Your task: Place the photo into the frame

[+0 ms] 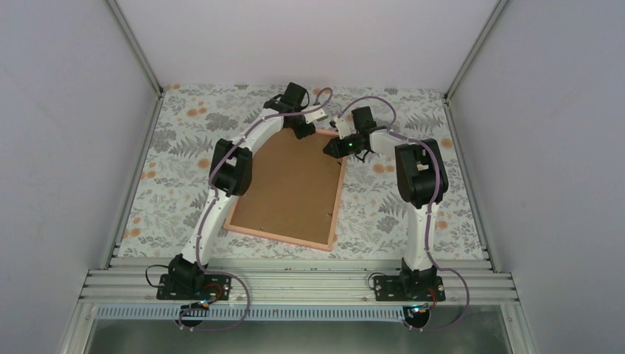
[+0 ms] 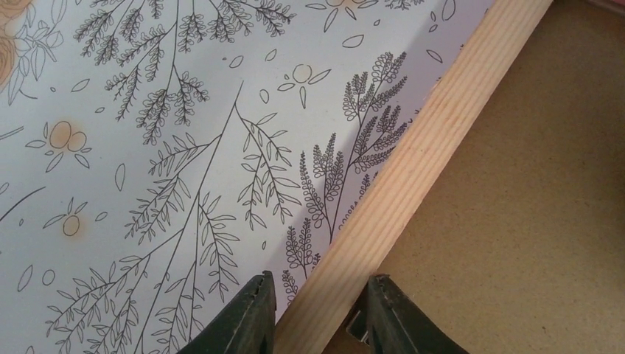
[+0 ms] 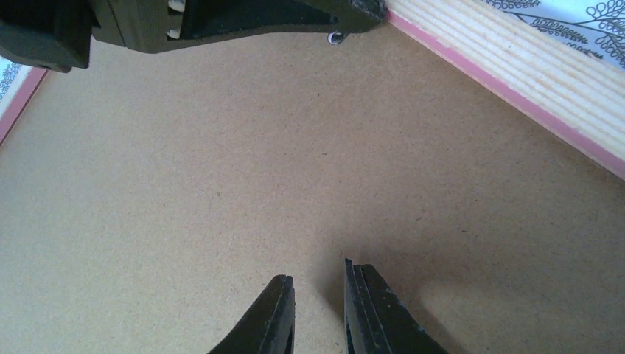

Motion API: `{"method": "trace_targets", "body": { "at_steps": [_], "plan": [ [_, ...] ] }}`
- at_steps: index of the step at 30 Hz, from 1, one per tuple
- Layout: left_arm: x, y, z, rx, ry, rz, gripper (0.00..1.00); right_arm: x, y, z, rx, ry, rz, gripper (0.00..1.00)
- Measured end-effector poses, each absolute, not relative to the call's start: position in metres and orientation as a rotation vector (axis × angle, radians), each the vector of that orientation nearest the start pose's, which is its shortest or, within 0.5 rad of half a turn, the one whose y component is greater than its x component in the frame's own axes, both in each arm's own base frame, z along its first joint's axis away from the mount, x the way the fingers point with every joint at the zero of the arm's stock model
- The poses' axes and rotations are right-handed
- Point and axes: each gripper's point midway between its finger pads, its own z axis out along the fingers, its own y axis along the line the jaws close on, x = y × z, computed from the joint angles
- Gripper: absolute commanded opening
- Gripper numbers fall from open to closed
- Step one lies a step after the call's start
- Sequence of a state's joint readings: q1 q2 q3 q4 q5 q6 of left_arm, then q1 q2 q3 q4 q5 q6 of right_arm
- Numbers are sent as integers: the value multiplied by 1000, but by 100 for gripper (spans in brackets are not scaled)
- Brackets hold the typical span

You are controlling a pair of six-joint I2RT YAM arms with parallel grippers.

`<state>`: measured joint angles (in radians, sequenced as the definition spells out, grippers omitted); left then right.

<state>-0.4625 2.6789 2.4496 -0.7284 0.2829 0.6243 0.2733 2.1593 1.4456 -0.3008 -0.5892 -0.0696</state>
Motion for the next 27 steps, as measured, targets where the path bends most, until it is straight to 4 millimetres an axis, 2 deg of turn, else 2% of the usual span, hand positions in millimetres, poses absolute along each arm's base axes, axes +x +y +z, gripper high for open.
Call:
{"method": "trace_targets", "body": {
  "at_steps": [7, 14, 18, 22, 25, 27],
  "plan": [
    [557, -332, 39, 1365, 2094, -279, 30, 461, 228, 34, -647, 2452, 836, 19],
    [560, -330, 41, 1306, 2130, -287, 52, 461, 229, 35, -649, 2450, 843, 22],
    [564, -329, 46, 1255, 2136, -315, 59, 458, 229, 39, -649, 2458, 854, 26],
    [567, -325, 73, 1216, 2113, -344, 62, 457, 231, 59, -649, 2436, 871, 35],
    [562, -319, 109, 1191, 2080, -371, 64, 458, 229, 94, -640, 2378, 877, 46],
    [550, -312, 139, 1179, 2052, -392, 65, 459, 223, 124, -627, 2320, 877, 52]
  ]
}}
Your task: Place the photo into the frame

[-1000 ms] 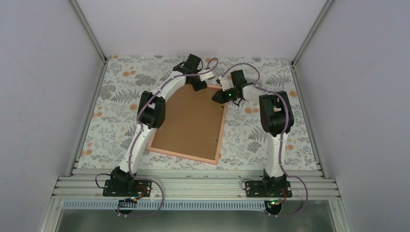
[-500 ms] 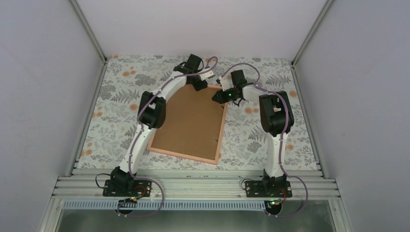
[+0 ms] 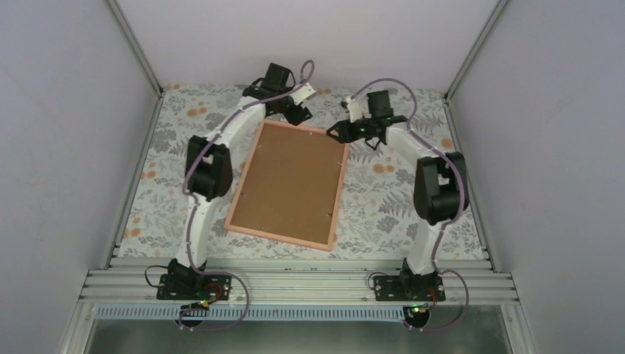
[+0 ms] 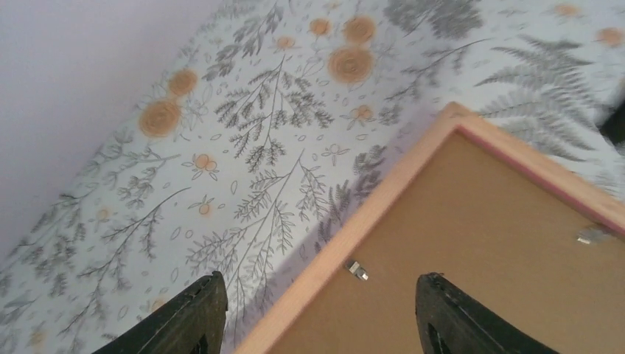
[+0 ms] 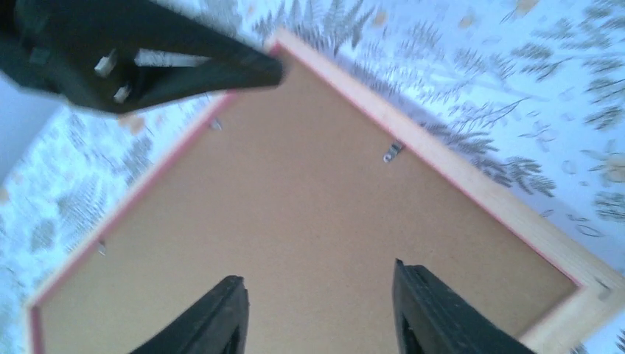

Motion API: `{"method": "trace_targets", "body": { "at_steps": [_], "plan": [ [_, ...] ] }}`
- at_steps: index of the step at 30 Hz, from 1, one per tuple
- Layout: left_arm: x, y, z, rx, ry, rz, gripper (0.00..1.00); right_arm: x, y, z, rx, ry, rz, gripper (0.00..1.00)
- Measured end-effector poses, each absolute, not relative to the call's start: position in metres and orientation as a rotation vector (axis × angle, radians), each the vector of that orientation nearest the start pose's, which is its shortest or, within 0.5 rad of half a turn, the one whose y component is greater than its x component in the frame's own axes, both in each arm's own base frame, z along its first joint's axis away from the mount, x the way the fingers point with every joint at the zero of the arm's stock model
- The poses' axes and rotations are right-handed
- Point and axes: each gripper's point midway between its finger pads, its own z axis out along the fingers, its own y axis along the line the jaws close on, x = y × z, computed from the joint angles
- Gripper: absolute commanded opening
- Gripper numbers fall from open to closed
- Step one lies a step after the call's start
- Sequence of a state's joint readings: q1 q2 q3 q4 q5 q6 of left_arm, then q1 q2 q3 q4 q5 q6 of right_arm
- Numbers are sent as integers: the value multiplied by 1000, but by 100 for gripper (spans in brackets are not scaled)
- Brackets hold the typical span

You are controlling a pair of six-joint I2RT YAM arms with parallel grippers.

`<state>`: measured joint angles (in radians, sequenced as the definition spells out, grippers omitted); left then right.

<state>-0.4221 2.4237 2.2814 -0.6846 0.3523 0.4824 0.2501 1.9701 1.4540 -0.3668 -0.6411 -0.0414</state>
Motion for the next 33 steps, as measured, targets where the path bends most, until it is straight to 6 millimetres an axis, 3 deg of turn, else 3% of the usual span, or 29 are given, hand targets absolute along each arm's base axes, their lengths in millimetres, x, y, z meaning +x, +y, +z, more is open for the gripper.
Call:
{"method": "trace_targets", "body": {
  "at_steps": [3, 5, 8, 11, 16, 20, 27, 33],
  "plan": [
    [520, -299, 172, 1177, 2007, -424, 66, 454, 205, 163, -587, 2248, 875, 71],
    [493, -293, 185, 1197, 1971, -449, 66, 449, 191, 174, -554, 2236, 877, 77],
    [457, -297, 194, 1276, 1902, -482, 65, 439, 168, 173, -489, 2258, 887, 81],
    [407, -313, 175, 1435, 1832, -498, 64, 426, 149, 158, -428, 2308, 901, 77],
    [365, -346, 138, 1589, 1799, -539, 53, 401, 136, 128, -362, 2396, 951, 61],
    [368, -367, 112, 1641, 1782, -525, 42, 380, 140, 106, -335, 2455, 1021, 49],
    [400, -390, 63, 1673, 1809, -478, 33, 381, 145, 80, -300, 2502, 1103, 38],
    [421, -406, 57, 1676, 1778, -456, 33, 382, 148, 54, -253, 2559, 1168, 34]
  ]
}}
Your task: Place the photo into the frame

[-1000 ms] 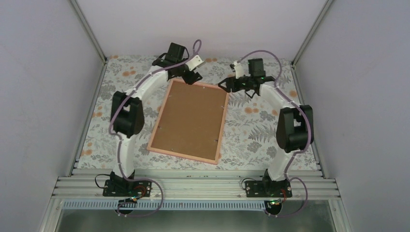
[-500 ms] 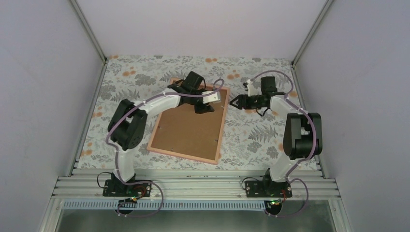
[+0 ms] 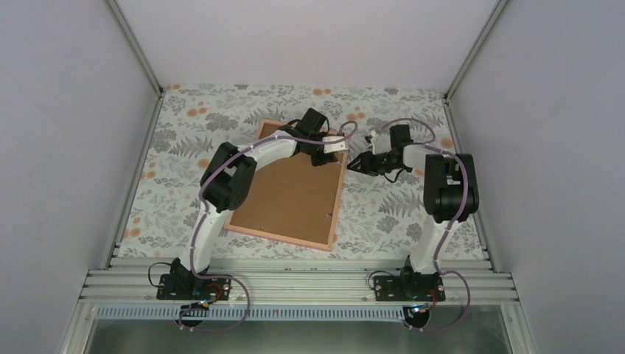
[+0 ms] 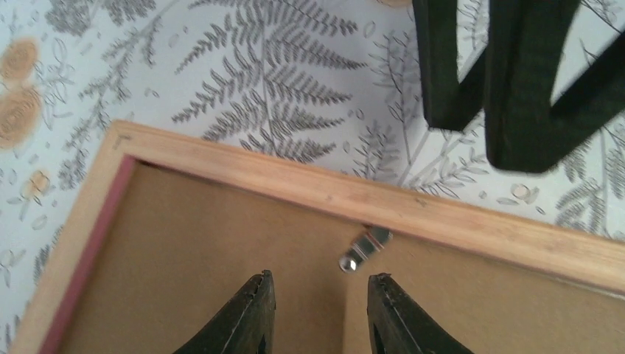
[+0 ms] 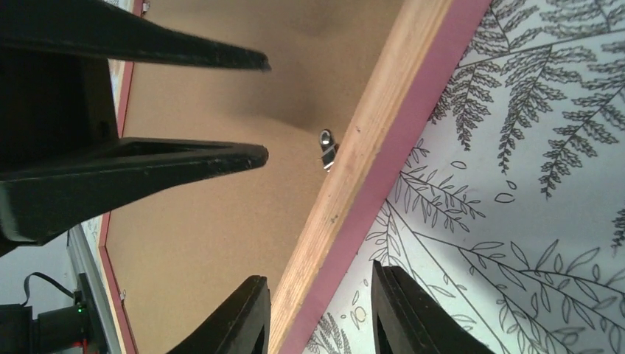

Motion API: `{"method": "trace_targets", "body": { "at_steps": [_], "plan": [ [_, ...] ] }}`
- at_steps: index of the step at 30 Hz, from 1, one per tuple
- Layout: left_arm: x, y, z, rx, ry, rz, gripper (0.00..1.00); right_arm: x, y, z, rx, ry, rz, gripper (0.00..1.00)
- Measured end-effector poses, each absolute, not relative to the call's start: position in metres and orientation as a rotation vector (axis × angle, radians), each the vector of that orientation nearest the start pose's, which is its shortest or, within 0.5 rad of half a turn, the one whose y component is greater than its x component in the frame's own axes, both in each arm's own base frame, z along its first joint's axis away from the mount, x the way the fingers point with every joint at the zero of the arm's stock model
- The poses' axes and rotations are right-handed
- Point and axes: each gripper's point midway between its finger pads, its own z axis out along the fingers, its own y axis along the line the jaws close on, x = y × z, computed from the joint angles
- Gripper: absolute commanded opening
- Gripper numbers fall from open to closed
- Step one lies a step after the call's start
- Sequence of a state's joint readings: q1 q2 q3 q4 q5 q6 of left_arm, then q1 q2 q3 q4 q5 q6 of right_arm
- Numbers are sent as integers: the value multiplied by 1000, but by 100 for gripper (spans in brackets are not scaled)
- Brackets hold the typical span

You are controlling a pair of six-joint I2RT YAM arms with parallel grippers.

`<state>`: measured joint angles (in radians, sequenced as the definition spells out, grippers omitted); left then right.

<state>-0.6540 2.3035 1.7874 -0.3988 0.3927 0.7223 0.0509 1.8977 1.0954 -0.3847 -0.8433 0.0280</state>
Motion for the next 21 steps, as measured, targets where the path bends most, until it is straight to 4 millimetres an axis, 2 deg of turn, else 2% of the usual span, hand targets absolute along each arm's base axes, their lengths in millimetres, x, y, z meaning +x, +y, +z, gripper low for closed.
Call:
{"method": "trace_targets", "body": {
  "at_steps": [5, 11, 13, 21],
  "plan": [
    [430, -417, 55, 1687, 1747, -451, 32, 386, 151, 43, -226, 2576, 1214, 30],
    [422, -418, 37, 1745, 1752, -470, 31, 391, 153, 33, -203, 2586, 1244, 27],
    [422, -420, 38, 1754, 1740, -475, 31, 390, 153, 30, -199, 2591, 1252, 27],
    [423, -425, 38, 1773, 1716, -486, 22, 391, 156, 27, -197, 2579, 1289, 23]
  ]
}}
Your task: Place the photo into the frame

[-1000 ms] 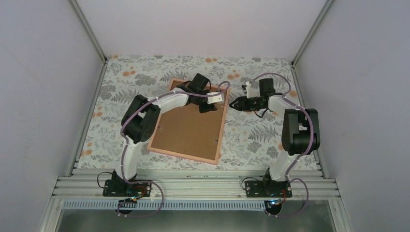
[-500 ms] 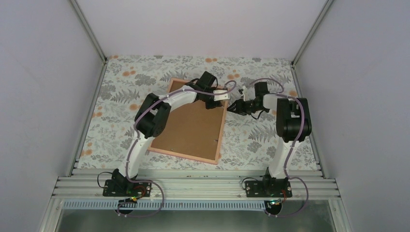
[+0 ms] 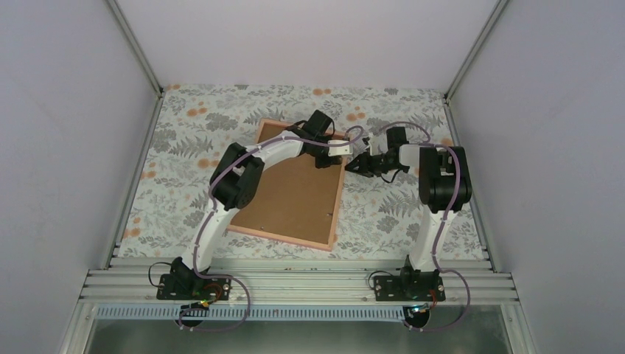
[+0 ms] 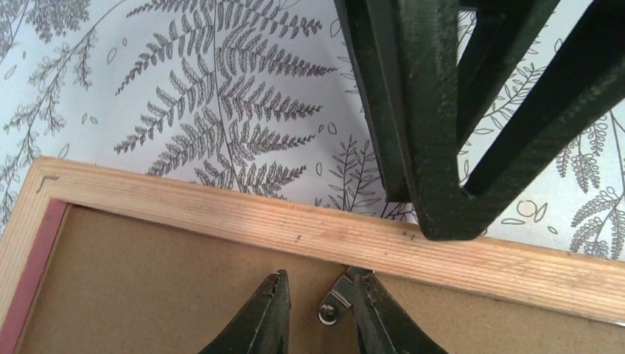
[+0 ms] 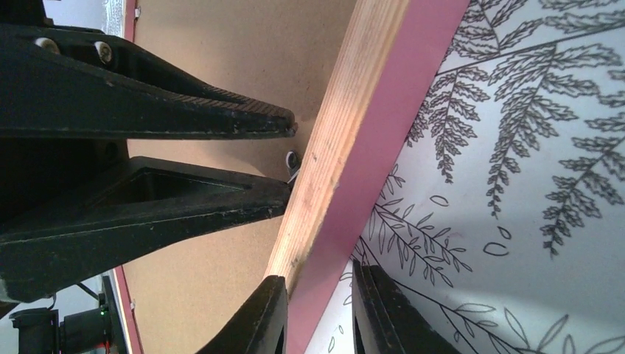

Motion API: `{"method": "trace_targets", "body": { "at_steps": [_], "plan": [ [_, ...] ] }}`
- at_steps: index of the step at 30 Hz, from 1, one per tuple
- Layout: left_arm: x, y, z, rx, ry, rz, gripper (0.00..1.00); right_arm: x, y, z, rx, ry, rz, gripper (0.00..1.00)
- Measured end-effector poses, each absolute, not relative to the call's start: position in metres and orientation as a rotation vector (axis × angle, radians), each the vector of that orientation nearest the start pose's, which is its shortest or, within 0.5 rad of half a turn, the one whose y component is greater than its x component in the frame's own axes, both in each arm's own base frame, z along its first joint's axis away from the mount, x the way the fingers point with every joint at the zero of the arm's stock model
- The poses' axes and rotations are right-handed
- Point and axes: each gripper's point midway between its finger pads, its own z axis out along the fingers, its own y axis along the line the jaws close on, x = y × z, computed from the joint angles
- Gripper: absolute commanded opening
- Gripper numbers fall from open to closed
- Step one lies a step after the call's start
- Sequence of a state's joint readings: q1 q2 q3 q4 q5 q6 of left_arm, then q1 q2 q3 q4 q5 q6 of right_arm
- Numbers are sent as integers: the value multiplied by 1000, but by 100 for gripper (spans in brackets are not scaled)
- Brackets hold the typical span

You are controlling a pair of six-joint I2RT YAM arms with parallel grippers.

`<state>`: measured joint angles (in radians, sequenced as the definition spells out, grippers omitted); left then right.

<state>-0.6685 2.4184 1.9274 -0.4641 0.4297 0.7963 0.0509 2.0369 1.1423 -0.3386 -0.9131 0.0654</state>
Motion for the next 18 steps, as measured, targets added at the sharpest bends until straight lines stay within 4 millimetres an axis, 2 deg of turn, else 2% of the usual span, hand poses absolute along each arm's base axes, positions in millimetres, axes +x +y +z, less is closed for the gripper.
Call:
{"method": "trace_targets", "body": {
  "at_steps": [3, 10, 14, 18],
  "plan": [
    [424, -428, 37, 1766, 1727, -487, 17, 391, 156, 26, -194, 2578, 1295, 23],
    [424, -430, 37, 1757, 1738, -482, 17, 391, 157, 26, -192, 2575, 1305, 23],
    [426, -430, 40, 1737, 1767, -479, 24, 391, 157, 27, -191, 2575, 1304, 25],
    [427, -427, 45, 1722, 1771, -471, 38, 393, 155, 31, -191, 2568, 1293, 33]
  ]
}}
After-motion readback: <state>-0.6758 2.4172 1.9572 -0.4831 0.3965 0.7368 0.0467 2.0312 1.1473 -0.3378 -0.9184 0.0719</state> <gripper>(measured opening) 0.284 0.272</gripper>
